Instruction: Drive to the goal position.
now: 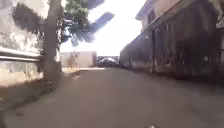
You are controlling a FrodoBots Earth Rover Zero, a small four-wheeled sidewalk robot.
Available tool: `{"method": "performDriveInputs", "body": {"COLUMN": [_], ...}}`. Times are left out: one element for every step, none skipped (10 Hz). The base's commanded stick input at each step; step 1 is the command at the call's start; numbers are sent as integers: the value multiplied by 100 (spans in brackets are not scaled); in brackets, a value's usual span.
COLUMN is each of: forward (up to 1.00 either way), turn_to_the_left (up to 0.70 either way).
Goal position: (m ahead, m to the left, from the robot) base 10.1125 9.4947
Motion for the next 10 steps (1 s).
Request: {"method": "performDriveInputs", "body": {"forward": [100,100,100,100,100,100,100,100,100,100], "turn_to_the_left": [0,0,0,0,0,0,0,0,0,0]}}
